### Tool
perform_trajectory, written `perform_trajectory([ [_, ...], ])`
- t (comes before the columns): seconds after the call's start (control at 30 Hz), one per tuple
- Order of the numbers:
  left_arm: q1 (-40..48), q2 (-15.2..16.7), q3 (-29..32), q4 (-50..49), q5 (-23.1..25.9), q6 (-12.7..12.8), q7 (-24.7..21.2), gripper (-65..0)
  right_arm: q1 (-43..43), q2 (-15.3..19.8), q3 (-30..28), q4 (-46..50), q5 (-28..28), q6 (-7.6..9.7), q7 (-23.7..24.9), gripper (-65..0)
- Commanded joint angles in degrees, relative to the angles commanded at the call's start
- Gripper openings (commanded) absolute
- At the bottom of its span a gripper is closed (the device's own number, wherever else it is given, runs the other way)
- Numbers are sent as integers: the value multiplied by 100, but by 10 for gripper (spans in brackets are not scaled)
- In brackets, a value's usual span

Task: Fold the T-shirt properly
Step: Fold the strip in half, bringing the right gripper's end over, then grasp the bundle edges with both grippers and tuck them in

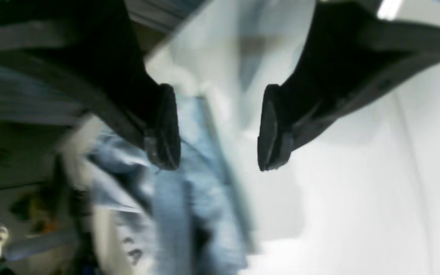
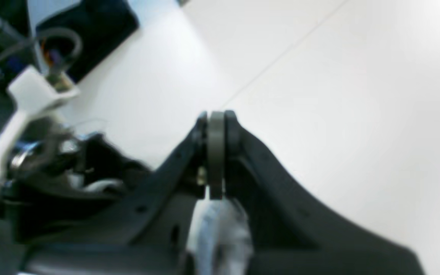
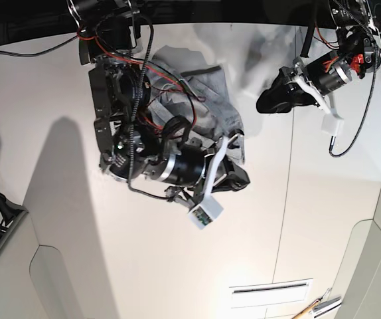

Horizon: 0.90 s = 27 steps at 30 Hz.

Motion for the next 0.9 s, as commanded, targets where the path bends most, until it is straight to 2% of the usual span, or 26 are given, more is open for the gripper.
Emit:
perform_trajectory([
  [0.03,9,0,39,0,-313,0,254,-296,-48,160,144,57,0,0,26,-650],
  [0.1,149,-15,225,0,-981,0,474,-295,-195,459,514,72,0,0,63,-650],
  [0.2,450,7,798,0,-1110,0,520,-263,-459,866,1246,72,26,24,101,-650],
  [0.3,557,72,1224,0,-516,0,138,-227,-667,1259,2083,72,496,240,90,-650],
  [0.4,555,356,1325,-2,732,0,-669,-227,-887,1580,2798,72,977,350,57,-650],
  [0.43,553,461,1340,-2,957,0,-903,-227,-949,1650,2990,70,1054,393,50,-650],
  [0.5,538,595,1397,-2,986,0,-1102,-227,-1064,1700,3276,70,1123,417,52,-650],
  [0.57,520,686,1497,-2,1043,0,-1154,-227,-1145,1705,3394,68,1158,431,46,-650],
  [0.63,518,754,1714,-2,1296,0,-1259,-227,-1209,1694,3386,66,1161,431,52,-650],
  [0.8,345,1078,2216,-2,2559,0,-1749,-227,-1287,1687,3381,66,1165,433,55,-650],
  [0.9,269,1176,2455,-2,2830,56,-1773,-227,-1296,1687,3381,66,1213,431,50,-650],
])
